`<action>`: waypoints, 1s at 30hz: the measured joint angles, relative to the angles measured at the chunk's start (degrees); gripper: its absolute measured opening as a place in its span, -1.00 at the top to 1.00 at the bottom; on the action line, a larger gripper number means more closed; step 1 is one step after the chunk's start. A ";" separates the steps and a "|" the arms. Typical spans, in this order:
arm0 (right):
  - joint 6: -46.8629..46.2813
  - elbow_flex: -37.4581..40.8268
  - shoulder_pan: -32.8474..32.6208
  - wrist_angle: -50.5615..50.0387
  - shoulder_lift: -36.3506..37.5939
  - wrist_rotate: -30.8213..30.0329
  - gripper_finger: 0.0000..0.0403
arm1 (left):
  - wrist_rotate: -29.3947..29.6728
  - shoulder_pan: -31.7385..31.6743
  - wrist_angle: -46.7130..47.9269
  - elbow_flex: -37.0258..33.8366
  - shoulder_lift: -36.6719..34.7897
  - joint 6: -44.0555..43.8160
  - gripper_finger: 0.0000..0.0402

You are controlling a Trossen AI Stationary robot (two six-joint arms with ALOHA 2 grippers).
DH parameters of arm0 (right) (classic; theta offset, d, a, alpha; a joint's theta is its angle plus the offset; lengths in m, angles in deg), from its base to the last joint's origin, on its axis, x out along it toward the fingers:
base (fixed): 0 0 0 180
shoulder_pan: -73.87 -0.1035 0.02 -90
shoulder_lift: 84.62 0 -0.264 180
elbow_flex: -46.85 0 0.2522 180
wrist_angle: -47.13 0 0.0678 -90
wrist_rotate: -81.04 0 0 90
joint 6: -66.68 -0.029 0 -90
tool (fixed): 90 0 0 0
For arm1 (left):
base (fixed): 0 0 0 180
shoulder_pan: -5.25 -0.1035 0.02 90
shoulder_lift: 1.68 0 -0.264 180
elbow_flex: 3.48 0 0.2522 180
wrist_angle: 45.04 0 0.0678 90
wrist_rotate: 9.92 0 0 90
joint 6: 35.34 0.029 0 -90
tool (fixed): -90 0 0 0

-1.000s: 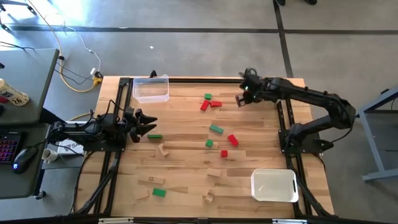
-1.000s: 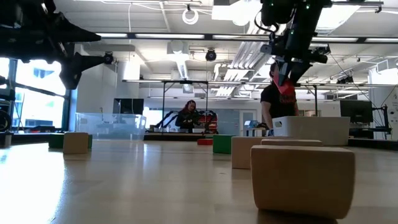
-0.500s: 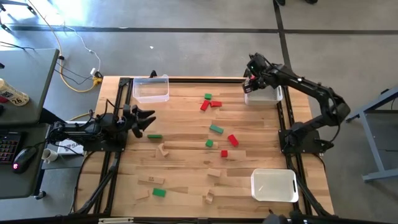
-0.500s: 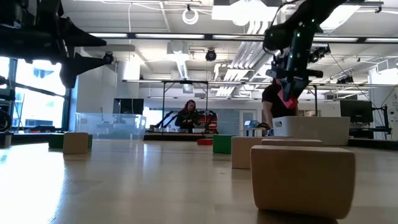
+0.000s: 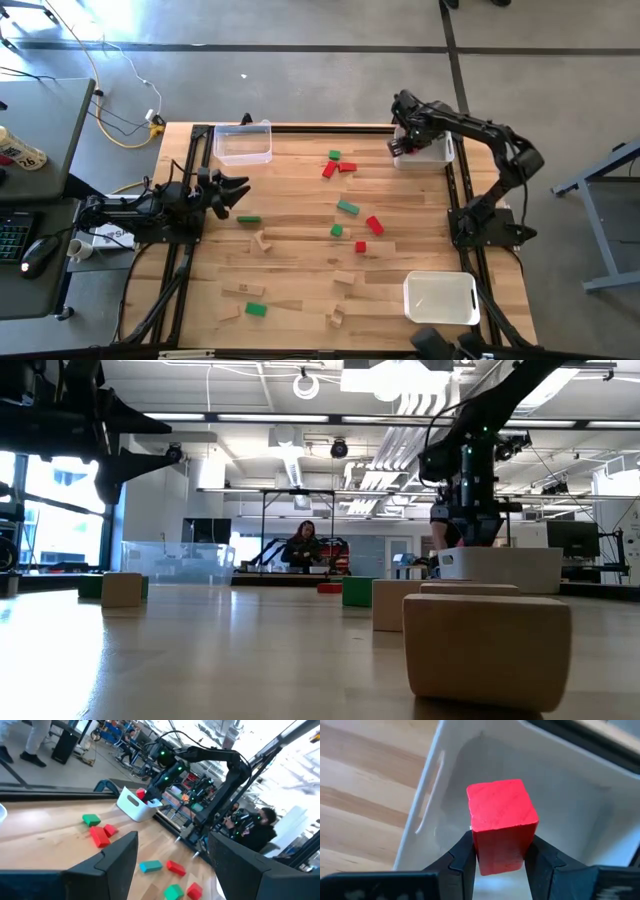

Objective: Sort & place blocks by color
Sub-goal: Put the red block into the gray bin, then put the green block into the transparent bin

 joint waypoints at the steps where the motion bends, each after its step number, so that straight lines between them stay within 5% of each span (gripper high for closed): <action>1: 0.12 0.00 0.10 0.02 -0.48 0.42 0.47 | 0.00 -0.01 -0.01 0.00 0.00 -0.69 -0.13; 12: -0.42 0.00 1.14 0.02 -1.88 2.49 0.32 | 4.41 -0.01 -1.37 0.00 0.00 -11.85 -0.13; 20: 0.82 0.00 1.11 0.02 -1.88 2.66 0.21 | 3.92 0.01 -4.66 1.89 0.00 -6.71 -0.13; 30: -1.60 0.00 1.09 -1.47 -0.89 3.59 0.10 | 2.83 0.01 6.08 9.59 1.57 2.50 -0.13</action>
